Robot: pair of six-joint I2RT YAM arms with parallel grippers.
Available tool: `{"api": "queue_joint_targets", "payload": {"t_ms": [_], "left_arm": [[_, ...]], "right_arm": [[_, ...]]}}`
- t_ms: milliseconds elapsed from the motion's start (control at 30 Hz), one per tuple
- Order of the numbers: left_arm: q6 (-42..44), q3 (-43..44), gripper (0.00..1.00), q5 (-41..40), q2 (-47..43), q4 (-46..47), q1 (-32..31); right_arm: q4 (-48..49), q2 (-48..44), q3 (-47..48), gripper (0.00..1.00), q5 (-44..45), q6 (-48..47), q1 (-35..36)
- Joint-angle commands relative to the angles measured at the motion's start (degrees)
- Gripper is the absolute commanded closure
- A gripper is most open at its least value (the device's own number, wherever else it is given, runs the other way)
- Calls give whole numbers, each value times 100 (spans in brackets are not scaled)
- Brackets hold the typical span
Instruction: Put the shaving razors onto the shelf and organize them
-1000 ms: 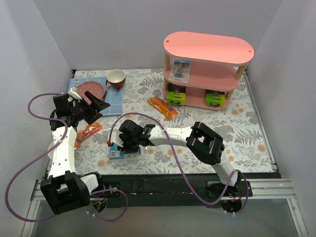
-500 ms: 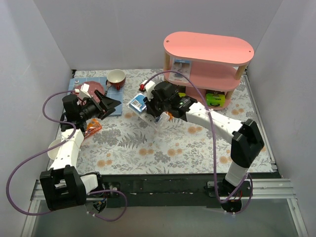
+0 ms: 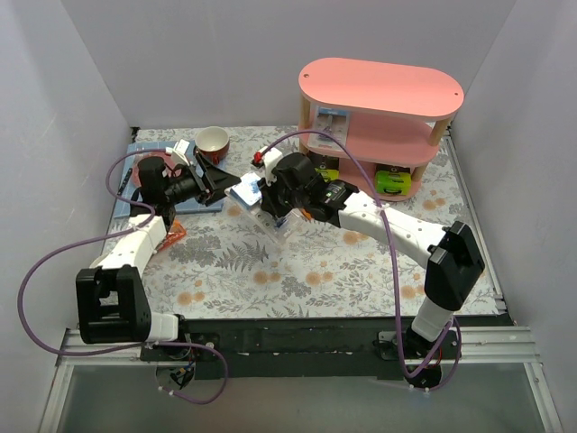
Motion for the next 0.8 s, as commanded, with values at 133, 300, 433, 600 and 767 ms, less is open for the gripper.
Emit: {"api": "queue_joint_targets", "payload": {"t_ms": [133,300,433,600,767], "left_arm": [[-77,249,40,343,270,123,-393],[-130,345,73,519,594,509,-446],[-454,504,91,1098,1121,1220,-437],[-2008,618,92,2741,2079,3911,-429],[-2318,925,93,3182,2458,4394,-429]], "right_arm": [[426,92,278,99,-261,-107,-17],[373,84,322,99,-534,-397,0],[136,-223,244,66,-719,-705,-201],[-356,-883,33,20,-2202,-768,-1377],[-717,-1103,-336,20,-4231,-864,-2756]]}}
